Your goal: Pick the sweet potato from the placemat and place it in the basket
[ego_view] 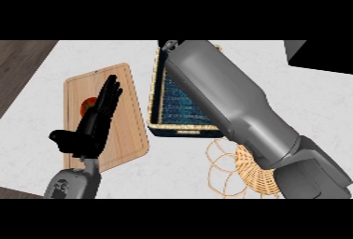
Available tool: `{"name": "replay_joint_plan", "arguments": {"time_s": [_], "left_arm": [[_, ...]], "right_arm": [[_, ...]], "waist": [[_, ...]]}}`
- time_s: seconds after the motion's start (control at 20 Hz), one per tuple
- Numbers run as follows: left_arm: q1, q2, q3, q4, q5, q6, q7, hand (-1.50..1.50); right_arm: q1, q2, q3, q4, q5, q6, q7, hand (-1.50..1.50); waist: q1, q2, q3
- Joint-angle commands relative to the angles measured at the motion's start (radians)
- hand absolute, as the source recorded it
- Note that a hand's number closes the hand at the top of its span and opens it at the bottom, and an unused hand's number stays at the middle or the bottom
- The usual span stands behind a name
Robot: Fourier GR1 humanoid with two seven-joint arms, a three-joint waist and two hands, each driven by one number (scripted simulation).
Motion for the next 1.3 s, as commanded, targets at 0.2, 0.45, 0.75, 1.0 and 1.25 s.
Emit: {"name": "replay_joint_plan", "arguments": {"time_s": [0.2,0.45,0.75,1.0,1.25], "left_arm": [[0.016,0.015,0.031,0.009,0.022,-0.013,-0.016,0.0],[0.026,0.001,0.011,-0.006,0.007,0.0,-0.013,0.0],[0.023,0.0,0.015,-0.004,-0.006,0.017,-0.003,0.0],[0.039,-0.001,0.031,-0.027,0.019,0.015,0.014,0.0],[0.035,0.005,0.027,-0.055,0.015,0.012,0.018,0.0]], "right_arm": [[0.051,0.013,0.052,0.015,-0.069,-0.119,0.249,1.5],[0.054,0.012,0.078,0.021,-0.079,-0.158,0.248,1.5],[0.118,0.012,0.106,0.031,-0.092,-0.236,0.248,1.5],[0.174,0.012,0.1,0.031,-0.114,-0.271,0.248,-1.5],[0.191,0.013,0.149,0.037,-0.126,-0.348,0.245,-1.5]], "waist": [[-0.013,0.0,0.001],[-0.029,-0.005,0.002],[-0.044,-0.003,0.003],[-0.058,-0.011,0.004],[-0.042,-0.004,0.004]]}}
